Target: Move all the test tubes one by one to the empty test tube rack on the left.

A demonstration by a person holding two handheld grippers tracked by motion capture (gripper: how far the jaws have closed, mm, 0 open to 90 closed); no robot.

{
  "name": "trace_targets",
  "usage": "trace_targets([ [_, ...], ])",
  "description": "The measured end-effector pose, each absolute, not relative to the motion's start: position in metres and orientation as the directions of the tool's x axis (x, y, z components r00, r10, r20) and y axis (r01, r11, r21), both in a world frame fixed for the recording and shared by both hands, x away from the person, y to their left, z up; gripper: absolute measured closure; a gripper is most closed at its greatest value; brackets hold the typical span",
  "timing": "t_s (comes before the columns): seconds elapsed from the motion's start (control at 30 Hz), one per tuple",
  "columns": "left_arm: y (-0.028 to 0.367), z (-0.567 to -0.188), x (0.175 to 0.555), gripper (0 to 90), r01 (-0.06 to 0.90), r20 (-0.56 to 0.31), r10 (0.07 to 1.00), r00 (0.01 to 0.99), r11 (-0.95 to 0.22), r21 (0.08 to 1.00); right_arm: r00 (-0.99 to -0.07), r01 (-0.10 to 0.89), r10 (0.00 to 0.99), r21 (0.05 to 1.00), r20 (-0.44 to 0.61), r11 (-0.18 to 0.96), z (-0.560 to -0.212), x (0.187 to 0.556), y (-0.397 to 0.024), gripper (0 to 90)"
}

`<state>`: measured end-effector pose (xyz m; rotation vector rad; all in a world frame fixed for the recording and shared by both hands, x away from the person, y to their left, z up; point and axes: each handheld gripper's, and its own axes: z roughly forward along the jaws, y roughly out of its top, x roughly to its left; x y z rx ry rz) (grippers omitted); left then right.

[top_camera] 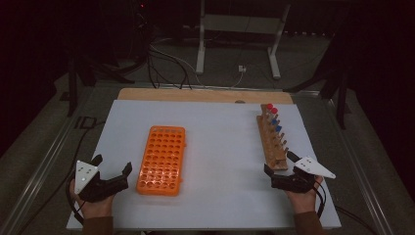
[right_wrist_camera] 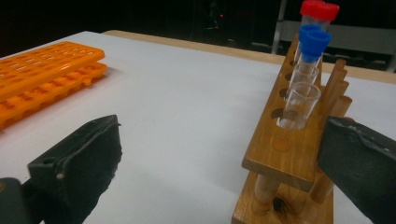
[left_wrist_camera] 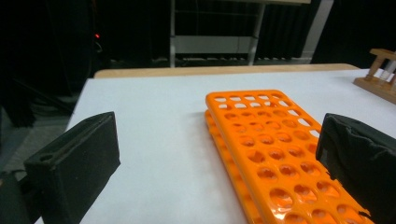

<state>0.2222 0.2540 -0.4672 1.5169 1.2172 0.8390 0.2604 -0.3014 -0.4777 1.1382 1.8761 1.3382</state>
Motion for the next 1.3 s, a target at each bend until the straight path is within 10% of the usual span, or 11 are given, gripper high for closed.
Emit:
trace_targets([
  [0.6, 0.256, -0.468, 0.218, 0.4, 0.287, -0.097, 0.969, 0.227, 0.028, 0.957, -0.464, 0.366, 0.885, 0.919, 0.043, 0.147, -0.461, 0.272, -0.318, 1.0],
  [1.3, 0.254, -0.469, 0.218, 0.5, 0.291, -0.103, 0.969, 0.226, 0.033, 0.956, -0.398, 0.429, 0.917, 0.883, -0.004, 0.191, -0.468, 0.310, -0.316, 75.6],
])
